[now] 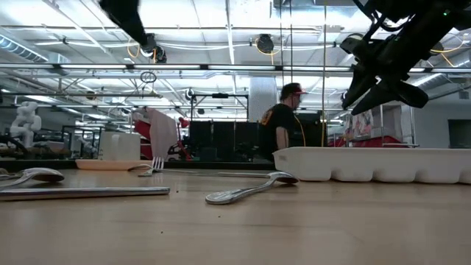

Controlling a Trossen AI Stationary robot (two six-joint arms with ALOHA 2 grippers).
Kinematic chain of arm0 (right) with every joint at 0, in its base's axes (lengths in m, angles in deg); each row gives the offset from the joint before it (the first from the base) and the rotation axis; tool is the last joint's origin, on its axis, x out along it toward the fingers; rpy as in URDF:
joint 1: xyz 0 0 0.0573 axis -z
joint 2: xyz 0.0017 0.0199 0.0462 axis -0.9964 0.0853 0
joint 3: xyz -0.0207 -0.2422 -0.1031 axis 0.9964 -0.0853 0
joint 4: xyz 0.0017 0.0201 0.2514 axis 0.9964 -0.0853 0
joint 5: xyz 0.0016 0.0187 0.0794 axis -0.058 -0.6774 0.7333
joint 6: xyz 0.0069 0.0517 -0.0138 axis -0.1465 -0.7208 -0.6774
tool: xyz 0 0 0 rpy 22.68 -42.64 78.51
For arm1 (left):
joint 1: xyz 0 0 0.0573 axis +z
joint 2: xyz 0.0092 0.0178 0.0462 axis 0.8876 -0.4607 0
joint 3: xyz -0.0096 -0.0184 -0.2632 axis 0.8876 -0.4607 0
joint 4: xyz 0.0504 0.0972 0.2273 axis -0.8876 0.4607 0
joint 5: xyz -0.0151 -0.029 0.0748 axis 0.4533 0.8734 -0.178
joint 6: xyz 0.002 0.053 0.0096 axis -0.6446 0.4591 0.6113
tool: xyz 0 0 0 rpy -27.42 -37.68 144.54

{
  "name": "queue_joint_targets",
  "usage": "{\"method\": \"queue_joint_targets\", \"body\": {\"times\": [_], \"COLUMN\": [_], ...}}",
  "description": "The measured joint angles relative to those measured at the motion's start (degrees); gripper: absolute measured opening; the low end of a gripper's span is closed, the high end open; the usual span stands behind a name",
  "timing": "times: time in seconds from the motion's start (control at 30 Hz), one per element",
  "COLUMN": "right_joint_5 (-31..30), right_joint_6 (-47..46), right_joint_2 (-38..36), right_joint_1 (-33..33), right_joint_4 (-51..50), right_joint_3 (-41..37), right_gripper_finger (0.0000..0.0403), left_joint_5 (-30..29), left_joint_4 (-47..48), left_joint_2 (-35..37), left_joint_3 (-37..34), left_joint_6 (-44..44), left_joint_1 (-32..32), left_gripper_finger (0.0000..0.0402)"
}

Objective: Sort silverware
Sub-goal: Put the top silver spoon into the white silverware tray

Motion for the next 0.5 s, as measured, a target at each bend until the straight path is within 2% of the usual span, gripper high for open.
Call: {"method": "queue_joint_targets", "body": {"times": [0.13,0.3,0.43,0.5], "right_joint_5": [0.43,1.23,2.12,2.94], "right_joint_6": [0.52,3.60,5.07,6.12], "right_joint_2": [0.00,0.00,0.00,0.00], "right_joint_1": [-0.04,-0.04,-0.07,-0.07], "right_joint_4": [0.32,1.05,0.75,0.76], "right_joint_3": [0.00,0.04,0.04,0.04], "right_gripper_finger": [0.0112,0.0112,0.0112,0.0112], "left_joint_5": [14.69,18.11,29.10,32.59], "left_joint_4": [-4.43,-8.81,-15.11,-15.97], "left_joint_2": [-7.78,-16.37,-21.13,-23.16], "left_joint_3": [-0.48,-0.50,-0.48,-0.48], "left_joint_6": [13.67,30.16,38.08,41.65], "left_joint_1": [8.50,18.90,26.56,29.27], "left_gripper_finger": [0.0096,0.0096,0.0096,0.0096]}}
